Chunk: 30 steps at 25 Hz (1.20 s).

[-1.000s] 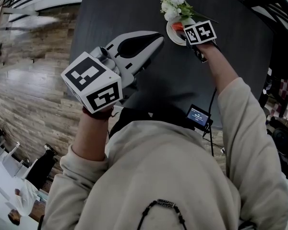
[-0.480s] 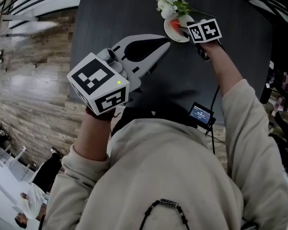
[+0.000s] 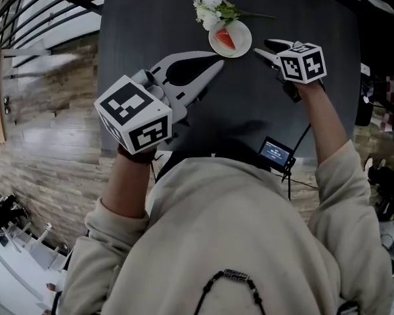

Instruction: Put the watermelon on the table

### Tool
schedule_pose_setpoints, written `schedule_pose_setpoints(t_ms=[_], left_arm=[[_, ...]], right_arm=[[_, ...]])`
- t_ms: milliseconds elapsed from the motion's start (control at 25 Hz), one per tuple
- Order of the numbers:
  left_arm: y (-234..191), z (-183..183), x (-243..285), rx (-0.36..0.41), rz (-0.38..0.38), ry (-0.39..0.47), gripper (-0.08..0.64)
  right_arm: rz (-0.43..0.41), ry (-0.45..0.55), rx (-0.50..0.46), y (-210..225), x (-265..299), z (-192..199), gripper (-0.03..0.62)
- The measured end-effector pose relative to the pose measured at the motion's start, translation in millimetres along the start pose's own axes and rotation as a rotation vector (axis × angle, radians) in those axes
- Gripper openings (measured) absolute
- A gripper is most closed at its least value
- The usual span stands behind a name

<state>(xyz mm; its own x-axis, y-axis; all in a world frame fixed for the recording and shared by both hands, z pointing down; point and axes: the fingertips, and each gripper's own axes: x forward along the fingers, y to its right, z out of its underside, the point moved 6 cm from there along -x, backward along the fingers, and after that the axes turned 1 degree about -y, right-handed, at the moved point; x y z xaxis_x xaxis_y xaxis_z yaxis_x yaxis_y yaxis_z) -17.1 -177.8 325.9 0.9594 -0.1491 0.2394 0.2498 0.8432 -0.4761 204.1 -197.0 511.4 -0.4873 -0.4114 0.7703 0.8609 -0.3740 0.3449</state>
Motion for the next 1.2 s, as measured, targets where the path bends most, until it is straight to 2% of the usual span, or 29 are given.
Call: schedule_pose_setpoints(t_ms=[80, 200, 320, 480, 680, 760, 920, 1080, 1200], left_arm=[[6.8, 2.5, 4.1, -0.002, 0.023, -0.009, 0.006], [18.0, 13.5, 11.7, -0.021, 0.051, -0.041, 0.006], [24.8, 21.4, 17.1, -0.018, 0.071, -0.072, 0.006], [30.3, 19.0, 20.4, 0.009, 0.095, -0.092, 0.006], [39.4, 2.9, 26.7, 0.057, 0.126, -0.088, 0.006], [42.1, -5.0, 30.6, 0.078, 0.14, -0.077, 0.006], [43.2, -22.4, 35.5, 0.111, 0.145, -0.051, 0.006], [46.5, -31.5, 35.7, 0.12, 0.153, -0.03, 0.006], [55.9, -35.6, 36.1, 0.122, 0.173, -0.003, 0.006]], right_arm=[[-0.009, 0.02, -0.006, -4.7, -20.3, 10.3, 0.196], [-0.087, 0.034, -0.003, -16.7, -40.1, 29.1, 0.192], [-0.155, 0.081, 0.016, -34.3, -59.0, 40.9, 0.161], [-0.195, 0.195, 0.03, -58.6, -91.8, 34.2, 0.066], [-0.255, 0.378, 0.049, -85.7, -138.8, 7.4, 0.021], [-0.251, 0.408, 0.024, -94.4, -153.5, -0.6, 0.017], [-0.154, 0.393, -0.039, -104.9, -174.1, -11.2, 0.017], [-0.189, 0.482, -0.004, -115.4, -193.4, -18.4, 0.015], [-0.191, 0.509, -0.029, -123.8, -205.0, -19.8, 0.015]])
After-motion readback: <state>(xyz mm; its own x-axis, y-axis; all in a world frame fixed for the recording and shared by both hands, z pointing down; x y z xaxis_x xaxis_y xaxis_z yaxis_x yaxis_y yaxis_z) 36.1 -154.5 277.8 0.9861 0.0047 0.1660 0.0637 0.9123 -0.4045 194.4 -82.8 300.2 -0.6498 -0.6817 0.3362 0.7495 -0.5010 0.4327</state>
